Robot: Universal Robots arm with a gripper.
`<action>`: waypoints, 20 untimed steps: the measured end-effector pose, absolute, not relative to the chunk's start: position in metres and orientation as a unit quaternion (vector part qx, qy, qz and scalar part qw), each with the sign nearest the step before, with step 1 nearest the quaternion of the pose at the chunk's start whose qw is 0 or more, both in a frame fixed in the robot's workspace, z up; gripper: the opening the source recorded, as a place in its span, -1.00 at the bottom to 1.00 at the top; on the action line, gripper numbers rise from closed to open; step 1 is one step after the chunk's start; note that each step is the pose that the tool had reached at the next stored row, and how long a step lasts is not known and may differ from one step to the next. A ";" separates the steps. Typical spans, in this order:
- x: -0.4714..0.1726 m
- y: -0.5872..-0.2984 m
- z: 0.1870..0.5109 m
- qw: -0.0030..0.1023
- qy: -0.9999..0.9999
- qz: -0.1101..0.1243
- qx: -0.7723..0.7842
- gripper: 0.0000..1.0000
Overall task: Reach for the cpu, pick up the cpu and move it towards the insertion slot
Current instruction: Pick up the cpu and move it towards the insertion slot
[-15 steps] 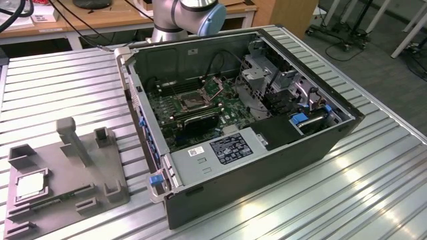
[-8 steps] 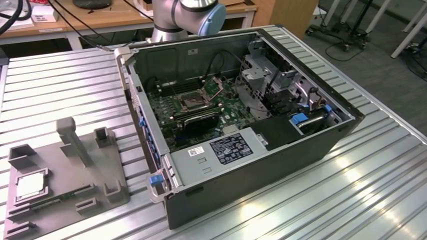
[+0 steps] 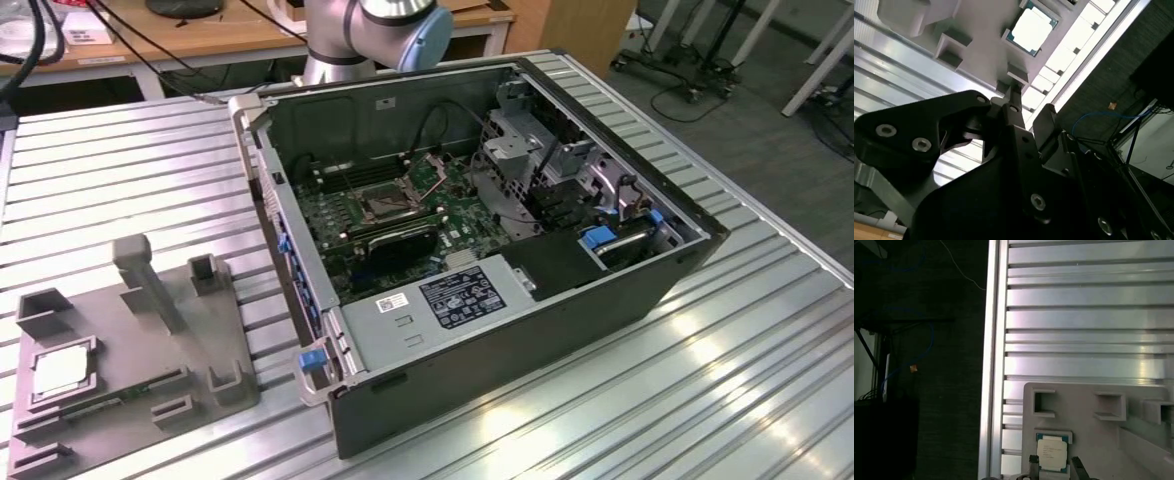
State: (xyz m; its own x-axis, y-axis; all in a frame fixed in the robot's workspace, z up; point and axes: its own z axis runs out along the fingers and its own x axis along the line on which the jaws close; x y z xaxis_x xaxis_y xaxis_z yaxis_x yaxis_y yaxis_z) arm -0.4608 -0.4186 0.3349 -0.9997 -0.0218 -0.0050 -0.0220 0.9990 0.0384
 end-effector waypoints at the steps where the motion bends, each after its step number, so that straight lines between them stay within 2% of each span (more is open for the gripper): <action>1: -0.461 -0.420 0.333 0.002 1.000 0.019 -0.011 -0.26; 11: -0.462 -0.434 0.315 0.002 1.000 0.019 -0.003 -0.24; 12: -0.462 -0.434 0.313 0.002 1.000 0.019 -0.003 -0.13; 13: -0.462 -0.434 0.312 0.003 1.000 0.019 -0.003 -0.13; 14: -0.462 -0.434 0.312 0.002 1.000 0.019 -0.003 0.00; 15: -0.461 -0.434 0.312 0.002 1.000 0.019 -0.003 0.00; 16: -0.462 -0.434 0.312 0.002 1.000 0.019 -0.003 0.12; 18: -0.461 -0.434 0.311 0.002 1.000 0.019 -0.003 0.15; 19: -0.461 -0.434 0.311 0.002 1.000 0.019 -0.003 0.26; 20: -0.461 -0.434 0.311 0.002 1.000 0.019 -0.003 0.26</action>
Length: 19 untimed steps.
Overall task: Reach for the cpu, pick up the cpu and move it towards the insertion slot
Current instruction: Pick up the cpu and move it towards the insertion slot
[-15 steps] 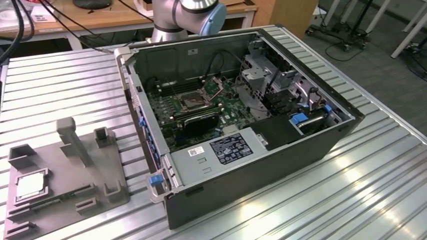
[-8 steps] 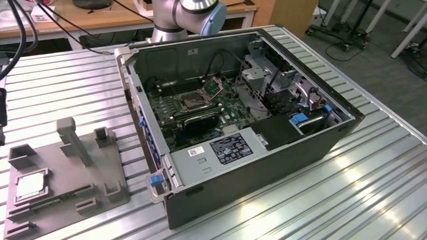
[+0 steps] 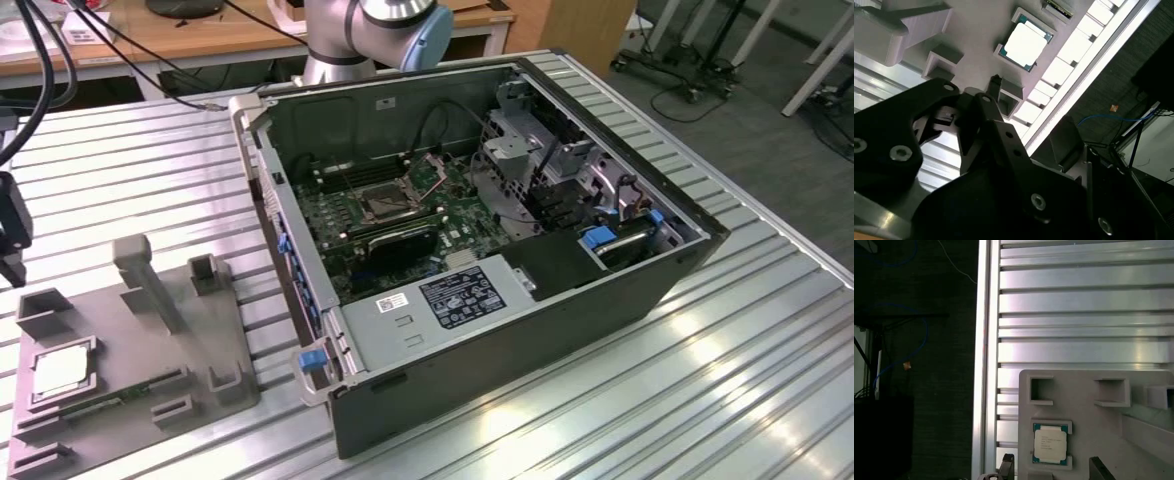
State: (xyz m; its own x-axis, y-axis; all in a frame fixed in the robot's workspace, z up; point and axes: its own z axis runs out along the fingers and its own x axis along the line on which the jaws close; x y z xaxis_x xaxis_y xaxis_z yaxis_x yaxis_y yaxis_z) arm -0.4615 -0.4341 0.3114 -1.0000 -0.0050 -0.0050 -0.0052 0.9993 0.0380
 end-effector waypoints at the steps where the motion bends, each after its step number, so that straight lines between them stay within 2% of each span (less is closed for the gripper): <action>1: -0.461 -0.434 0.311 0.002 1.000 0.019 -0.003 0.39; 6: -0.461 -0.434 0.311 0.002 1.000 0.019 -0.003 0.42; 7: -0.462 -0.434 0.311 0.002 1.000 0.019 -0.003 0.52; 8: -0.461 -0.434 0.311 0.002 1.000 0.019 -0.003 0.52; 9: -0.461 -0.434 0.311 0.002 1.000 0.019 -0.003 0.65; 19: -0.461 -0.434 0.311 0.002 1.000 0.019 -0.003 0.65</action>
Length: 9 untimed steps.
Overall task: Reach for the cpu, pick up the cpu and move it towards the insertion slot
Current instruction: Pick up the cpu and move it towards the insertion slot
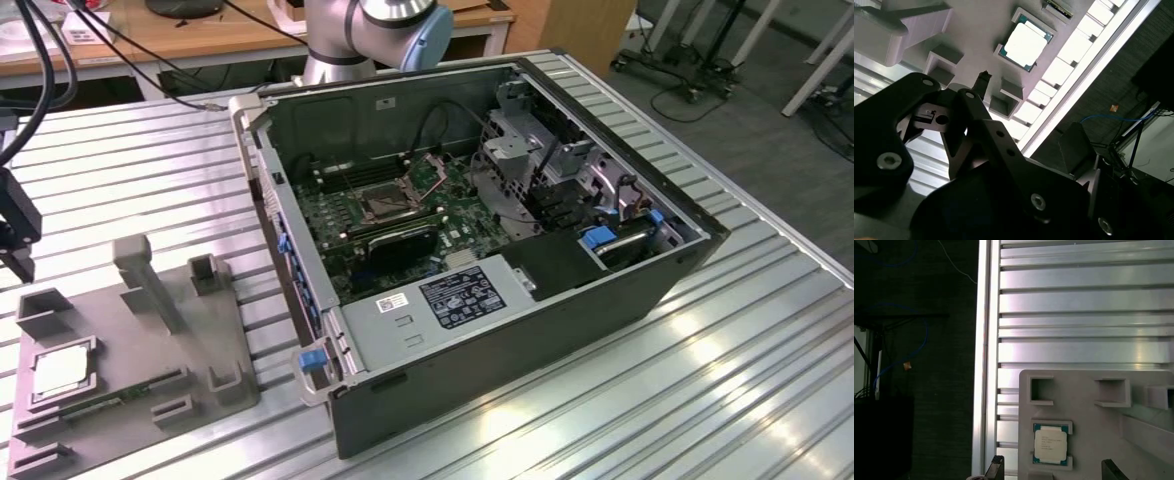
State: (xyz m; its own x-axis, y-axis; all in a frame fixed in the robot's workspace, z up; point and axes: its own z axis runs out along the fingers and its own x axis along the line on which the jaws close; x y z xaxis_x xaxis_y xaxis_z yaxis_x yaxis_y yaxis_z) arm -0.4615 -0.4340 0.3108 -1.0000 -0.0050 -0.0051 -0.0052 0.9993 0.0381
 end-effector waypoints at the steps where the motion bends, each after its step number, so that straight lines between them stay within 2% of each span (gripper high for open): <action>1: -0.461 -0.434 0.311 0.002 1.000 0.019 -0.003 0.65; 9: -0.461 -0.434 0.307 0.002 1.000 0.019 -0.003 0.65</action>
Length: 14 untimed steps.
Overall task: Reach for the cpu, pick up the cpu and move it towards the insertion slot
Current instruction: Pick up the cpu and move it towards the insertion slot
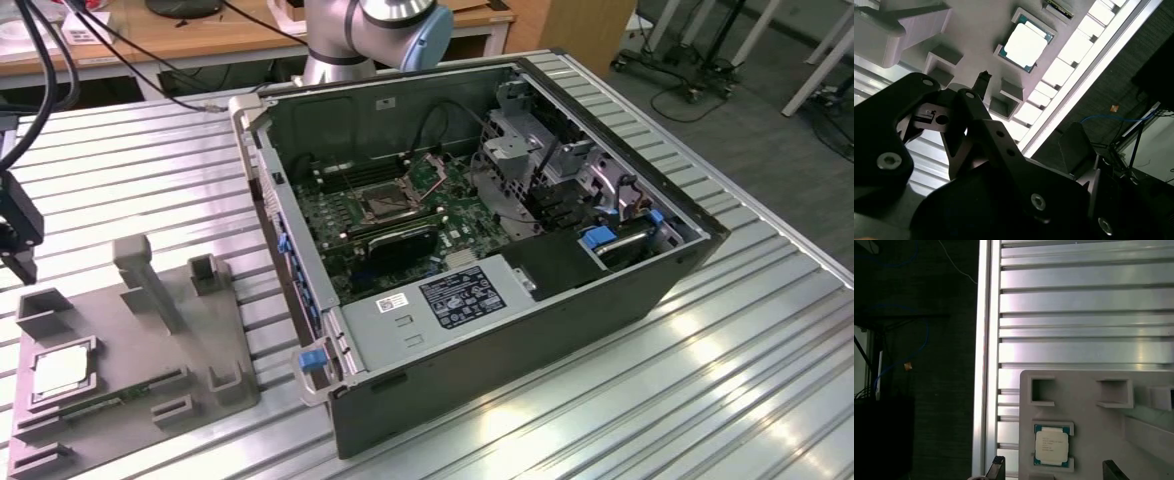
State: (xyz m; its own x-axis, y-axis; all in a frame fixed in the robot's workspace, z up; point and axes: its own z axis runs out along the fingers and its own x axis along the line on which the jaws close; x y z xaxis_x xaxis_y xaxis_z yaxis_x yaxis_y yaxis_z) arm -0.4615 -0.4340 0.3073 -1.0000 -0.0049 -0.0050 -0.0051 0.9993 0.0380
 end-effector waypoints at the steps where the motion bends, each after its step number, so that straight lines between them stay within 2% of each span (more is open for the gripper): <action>1: -0.461 -0.434 0.307 0.002 1.000 0.019 -0.003 0.65; 14: -0.461 -0.434 0.299 0.002 1.000 0.019 -0.003 0.65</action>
